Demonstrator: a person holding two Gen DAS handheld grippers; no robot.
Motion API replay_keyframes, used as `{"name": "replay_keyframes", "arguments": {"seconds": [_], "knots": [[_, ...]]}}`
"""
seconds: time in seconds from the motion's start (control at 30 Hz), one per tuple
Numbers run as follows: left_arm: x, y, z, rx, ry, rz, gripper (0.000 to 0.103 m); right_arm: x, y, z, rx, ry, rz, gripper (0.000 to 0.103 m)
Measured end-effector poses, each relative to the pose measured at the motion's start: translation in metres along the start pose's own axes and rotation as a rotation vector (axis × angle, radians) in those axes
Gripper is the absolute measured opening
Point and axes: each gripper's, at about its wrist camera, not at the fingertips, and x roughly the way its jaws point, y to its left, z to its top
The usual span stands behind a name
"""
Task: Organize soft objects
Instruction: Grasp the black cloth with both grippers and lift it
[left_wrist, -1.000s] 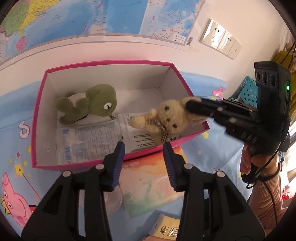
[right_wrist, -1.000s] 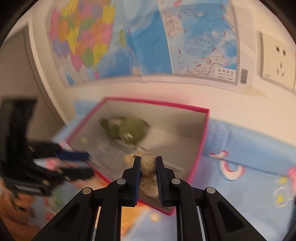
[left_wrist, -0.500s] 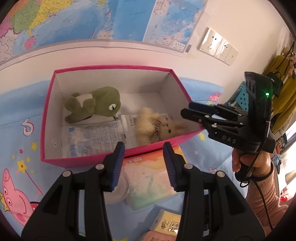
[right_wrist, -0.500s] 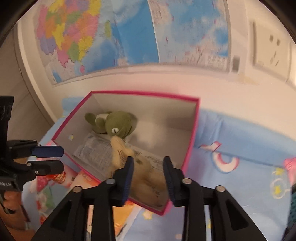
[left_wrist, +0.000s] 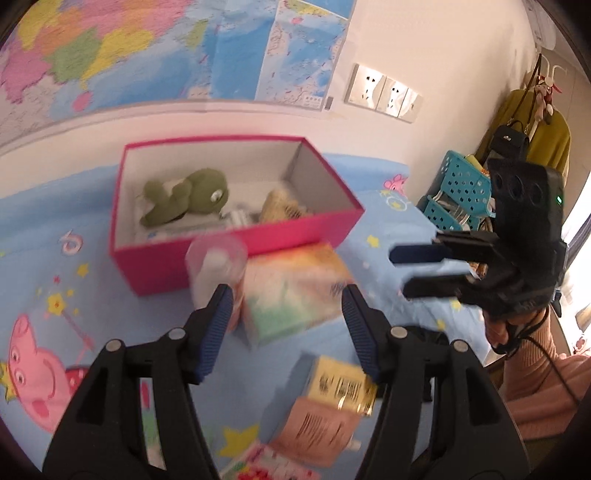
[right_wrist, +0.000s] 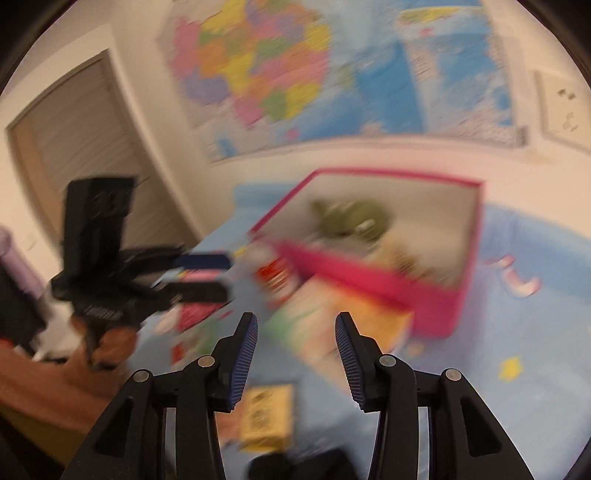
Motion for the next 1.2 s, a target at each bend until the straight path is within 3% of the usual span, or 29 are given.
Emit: {"name": "replay_keyframes", "arguments": {"seconds": [0.23, 0.37, 0.47, 0.6, 0.87, 0.93, 1.0, 1.03, 1.2], "knots": [[-0.004, 0.013, -0.045, -0.052, 0.059, 0.014, 0.063, 0.007, 0.016, -0.039, 0.025, 0.057, 0.009, 0.045], [-0.003, 0.007, -0.063, -0.05, 0.08, -0.01, 0.063, 0.002, 0.012, -0.054, 0.069, 0.06, -0.047, 0.046], [-0.001, -0.003, -0.069, -0.038, 0.086, -0.058, 0.063, -0.008, 0.002, -0.068, 0.118, 0.051, -0.122, 0.06], [0.006, -0.028, -0.074, 0.022, 0.104, -0.124, 0.063, -0.022, -0.019, -0.087, 0.188, 0.068, -0.194, 0.068], [0.045, -0.086, -0.083, 0.173, 0.223, -0.252, 0.063, -0.02, -0.023, -0.114, 0.233, 0.134, -0.173, 0.069], [0.055, -0.093, -0.083, 0.186, 0.251, -0.255, 0.063, -0.021, -0.022, -0.116, 0.235, 0.128, -0.16, 0.065], [0.063, -0.1, -0.083, 0.198, 0.268, -0.28, 0.063, -0.021, -0.021, -0.117, 0.231, 0.12, -0.141, 0.031], [0.067, -0.102, -0.081, 0.196, 0.274, -0.29, 0.063, -0.021, -0.019, -0.118, 0.23, 0.119, -0.132, 0.025], [0.076, -0.109, -0.076, 0.2, 0.277, -0.301, 0.063, -0.027, -0.014, -0.116, 0.237, 0.068, -0.089, 0.015]]}}
